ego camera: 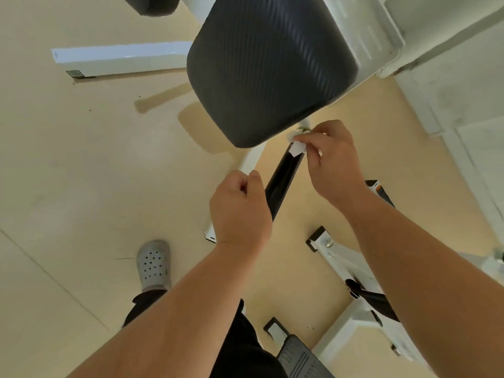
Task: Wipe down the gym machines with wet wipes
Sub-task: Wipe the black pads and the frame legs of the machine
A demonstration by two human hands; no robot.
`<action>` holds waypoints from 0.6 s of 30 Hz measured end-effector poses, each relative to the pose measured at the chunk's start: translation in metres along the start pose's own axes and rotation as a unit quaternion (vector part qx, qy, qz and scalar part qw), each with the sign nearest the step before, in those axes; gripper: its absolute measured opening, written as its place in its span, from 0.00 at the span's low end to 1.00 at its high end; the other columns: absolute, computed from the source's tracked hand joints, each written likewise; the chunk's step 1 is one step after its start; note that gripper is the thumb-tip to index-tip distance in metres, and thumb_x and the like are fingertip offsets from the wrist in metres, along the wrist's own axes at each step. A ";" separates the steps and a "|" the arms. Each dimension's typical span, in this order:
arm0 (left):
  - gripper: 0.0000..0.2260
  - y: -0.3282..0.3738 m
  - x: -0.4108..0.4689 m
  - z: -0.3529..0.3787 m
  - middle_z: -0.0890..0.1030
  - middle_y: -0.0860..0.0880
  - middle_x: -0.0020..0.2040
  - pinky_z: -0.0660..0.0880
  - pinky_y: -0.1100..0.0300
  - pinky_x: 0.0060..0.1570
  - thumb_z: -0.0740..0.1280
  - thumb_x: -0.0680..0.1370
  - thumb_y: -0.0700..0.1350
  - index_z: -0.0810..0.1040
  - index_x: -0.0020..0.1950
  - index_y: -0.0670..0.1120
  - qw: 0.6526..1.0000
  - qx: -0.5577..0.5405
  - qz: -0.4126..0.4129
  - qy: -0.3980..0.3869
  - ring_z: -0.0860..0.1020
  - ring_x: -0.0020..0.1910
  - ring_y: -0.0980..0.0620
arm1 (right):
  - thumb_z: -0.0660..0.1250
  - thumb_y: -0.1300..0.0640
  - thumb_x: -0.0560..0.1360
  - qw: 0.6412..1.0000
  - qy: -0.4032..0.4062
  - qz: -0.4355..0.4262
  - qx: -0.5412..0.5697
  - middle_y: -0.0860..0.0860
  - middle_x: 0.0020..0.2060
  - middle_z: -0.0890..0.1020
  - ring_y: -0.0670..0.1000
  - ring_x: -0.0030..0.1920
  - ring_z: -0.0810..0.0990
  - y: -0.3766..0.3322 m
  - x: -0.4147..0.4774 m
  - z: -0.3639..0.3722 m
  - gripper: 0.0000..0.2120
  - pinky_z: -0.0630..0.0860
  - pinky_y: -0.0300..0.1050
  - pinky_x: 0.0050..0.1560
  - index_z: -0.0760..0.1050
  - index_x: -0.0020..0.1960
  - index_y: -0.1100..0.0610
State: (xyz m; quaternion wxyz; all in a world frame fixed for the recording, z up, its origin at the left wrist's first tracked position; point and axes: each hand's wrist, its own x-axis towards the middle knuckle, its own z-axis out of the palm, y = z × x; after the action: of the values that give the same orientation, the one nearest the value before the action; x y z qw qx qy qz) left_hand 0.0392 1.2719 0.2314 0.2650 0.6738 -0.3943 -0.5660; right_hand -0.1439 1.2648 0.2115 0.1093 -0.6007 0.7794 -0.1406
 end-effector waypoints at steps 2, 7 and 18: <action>0.19 -0.001 0.001 0.000 0.64 0.51 0.28 0.69 0.47 0.32 0.62 0.82 0.48 0.62 0.33 0.45 1.000 -0.008 0.001 0.002 0.63 0.31 0.48 | 0.63 0.62 0.82 0.999 -0.033 0.016 -0.024 0.57 0.52 0.75 0.57 0.50 0.75 -0.003 0.002 -0.004 0.13 0.71 0.43 0.50 0.83 0.63 0.58; 0.19 0.001 -0.001 0.001 0.63 0.52 0.28 0.72 0.39 0.31 0.62 0.82 0.48 0.61 0.34 0.44 1.000 -0.021 -0.013 0.014 0.63 0.31 0.48 | 0.58 0.57 0.85 0.984 -0.165 0.011 -0.071 0.56 0.51 0.79 0.50 0.46 0.74 -0.021 0.018 -0.015 0.15 0.70 0.42 0.50 0.81 0.64 0.56; 0.14 0.005 -0.006 0.000 0.61 0.55 0.27 0.62 0.53 0.33 0.56 0.80 0.39 0.60 0.34 0.45 0.989 -0.113 -0.079 0.047 0.60 0.32 0.51 | 0.56 0.51 0.83 0.970 -0.209 -0.120 -0.038 0.51 0.46 0.75 0.53 0.43 0.77 -0.035 0.006 -0.035 0.18 0.73 0.44 0.42 0.83 0.62 0.51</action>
State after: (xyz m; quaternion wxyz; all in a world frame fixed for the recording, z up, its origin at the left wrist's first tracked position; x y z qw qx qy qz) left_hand 0.0382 1.2740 0.2389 0.3118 0.6948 -0.2602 -0.5936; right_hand -0.1257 1.2542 0.2564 0.2297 -0.7096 0.6661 0.0058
